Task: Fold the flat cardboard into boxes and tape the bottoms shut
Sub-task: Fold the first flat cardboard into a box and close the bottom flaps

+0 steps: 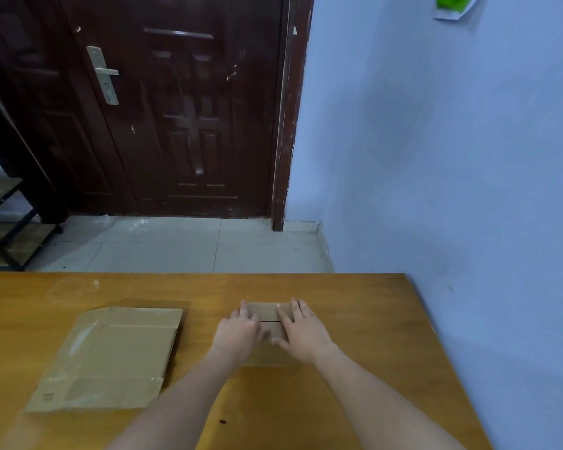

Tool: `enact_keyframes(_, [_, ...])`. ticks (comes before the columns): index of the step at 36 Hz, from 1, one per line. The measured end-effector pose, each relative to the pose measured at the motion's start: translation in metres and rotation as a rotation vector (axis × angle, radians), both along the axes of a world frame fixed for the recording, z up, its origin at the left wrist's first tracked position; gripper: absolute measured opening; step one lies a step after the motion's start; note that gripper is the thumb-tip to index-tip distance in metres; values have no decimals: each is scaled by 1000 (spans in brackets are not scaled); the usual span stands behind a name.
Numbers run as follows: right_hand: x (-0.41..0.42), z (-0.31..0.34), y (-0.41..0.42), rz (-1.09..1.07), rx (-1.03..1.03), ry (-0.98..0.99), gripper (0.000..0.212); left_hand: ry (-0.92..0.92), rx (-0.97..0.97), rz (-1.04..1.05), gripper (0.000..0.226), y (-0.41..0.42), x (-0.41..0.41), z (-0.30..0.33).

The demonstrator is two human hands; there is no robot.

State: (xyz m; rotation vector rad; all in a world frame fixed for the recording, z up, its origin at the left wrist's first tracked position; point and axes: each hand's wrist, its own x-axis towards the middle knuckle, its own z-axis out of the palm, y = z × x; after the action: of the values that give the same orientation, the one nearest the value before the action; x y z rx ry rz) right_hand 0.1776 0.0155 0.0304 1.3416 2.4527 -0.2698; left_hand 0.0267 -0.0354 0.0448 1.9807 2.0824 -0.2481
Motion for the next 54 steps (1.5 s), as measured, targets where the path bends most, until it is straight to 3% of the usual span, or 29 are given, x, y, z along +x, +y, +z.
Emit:
enact_keyframes(4, [1, 2, 2, 50, 2, -53, 90, -39, 43, -30, 57, -3, -5, -4])
enact_keyframes(11, [-3, -6, -8, 21, 36, -54, 87, -13, 39, -98, 63, -3, -4, -5])
enact_keyframes(16, [-4, -9, -10, 0, 28, -38, 89, -30, 34, -93, 111, -9, -3, -6])
enact_keyframes(21, [-5, -8, -9, -13, 10, -35, 90, -45, 4, -97, 65, -7, -7, -5])
enact_keyframes(27, [-7, -6, -11, -32, 13, -41, 88, -38, 6, -139, 64, -10, -9, -10])
enact_keyframes(29, [-8, -6, -12, -40, 16, -45, 88, -37, 25, -154, 72, -11, -10, -11])
enact_keyframes(32, [-9, -4, -12, -46, 14, -49, 89, -57, 51, -167, 103, -13, -13, -16])
enact_keyframes(37, [-11, 1, -13, -56, 8, -67, 92, -112, 41, -139, 121, -19, -22, -23])
enact_keyframes(41, [-13, 9, -9, -82, -35, -67, 91, -190, -8, -136, 68, -23, -29, -21])
enact_keyframes(54, [-15, 23, -7, -148, -44, -10, 84, -233, 78, -143, 65, -13, -35, 6])
